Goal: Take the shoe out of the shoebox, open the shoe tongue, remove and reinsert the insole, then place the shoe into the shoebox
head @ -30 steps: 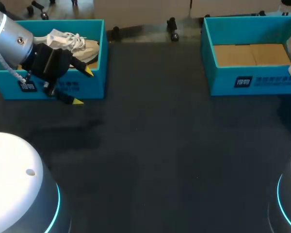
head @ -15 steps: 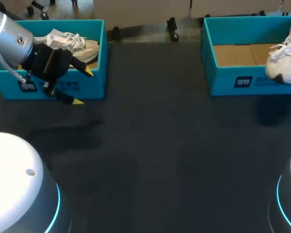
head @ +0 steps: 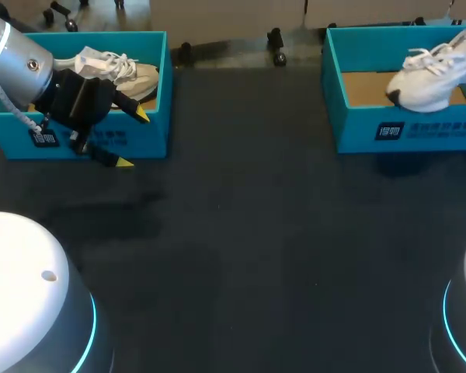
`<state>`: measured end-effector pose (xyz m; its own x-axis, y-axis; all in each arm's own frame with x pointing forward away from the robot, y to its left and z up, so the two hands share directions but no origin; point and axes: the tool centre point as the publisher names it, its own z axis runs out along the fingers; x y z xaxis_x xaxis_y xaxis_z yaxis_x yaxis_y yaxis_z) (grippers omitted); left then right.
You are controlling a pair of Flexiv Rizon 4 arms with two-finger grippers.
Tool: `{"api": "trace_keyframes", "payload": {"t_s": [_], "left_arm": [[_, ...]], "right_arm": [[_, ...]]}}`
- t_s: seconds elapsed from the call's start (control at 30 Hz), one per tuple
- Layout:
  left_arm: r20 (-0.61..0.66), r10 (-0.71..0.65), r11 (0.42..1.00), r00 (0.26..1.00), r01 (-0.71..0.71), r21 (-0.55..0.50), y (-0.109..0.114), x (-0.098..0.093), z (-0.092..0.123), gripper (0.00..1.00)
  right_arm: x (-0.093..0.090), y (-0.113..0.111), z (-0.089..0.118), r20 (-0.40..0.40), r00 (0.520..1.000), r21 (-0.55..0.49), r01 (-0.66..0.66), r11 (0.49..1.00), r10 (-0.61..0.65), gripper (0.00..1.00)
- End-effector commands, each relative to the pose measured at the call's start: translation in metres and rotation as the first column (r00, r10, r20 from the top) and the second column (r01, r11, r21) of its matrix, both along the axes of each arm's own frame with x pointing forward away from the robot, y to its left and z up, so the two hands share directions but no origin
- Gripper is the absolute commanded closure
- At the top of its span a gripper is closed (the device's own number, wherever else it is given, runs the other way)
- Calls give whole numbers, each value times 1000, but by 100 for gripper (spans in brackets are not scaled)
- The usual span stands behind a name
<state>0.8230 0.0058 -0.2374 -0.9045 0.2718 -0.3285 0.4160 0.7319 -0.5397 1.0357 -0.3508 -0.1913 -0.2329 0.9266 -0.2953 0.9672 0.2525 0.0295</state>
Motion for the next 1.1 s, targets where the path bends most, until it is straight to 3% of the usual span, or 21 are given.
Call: {"api": "trace_keyframes", "payload": {"t_s": [0.03, 0.67, 0.83, 1.1], "left_arm": [[0, 0, 1000, 1000, 0, 3, 0, 0, 0, 0], [0, 0, 1000, 1000, 0, 3, 0, 0, 0, 0], [0, 0, 1000, 1000, 0, 3, 0, 0, 0, 0], [0, 0, 1000, 1000, 0, 3, 0, 0, 0, 0]], "right_arm": [[-1, 0, 6, 69, 978, 29, 193, 981, -195, 100], [-1, -1, 6, 53, 976, 26, 208, 978, -209, 100], [-2, -6, 7, 105, 932, 44, 343, 938, -346, 100], [4, -8, 0, 110, 921, 32, 373, 927, -374, 100]]}}
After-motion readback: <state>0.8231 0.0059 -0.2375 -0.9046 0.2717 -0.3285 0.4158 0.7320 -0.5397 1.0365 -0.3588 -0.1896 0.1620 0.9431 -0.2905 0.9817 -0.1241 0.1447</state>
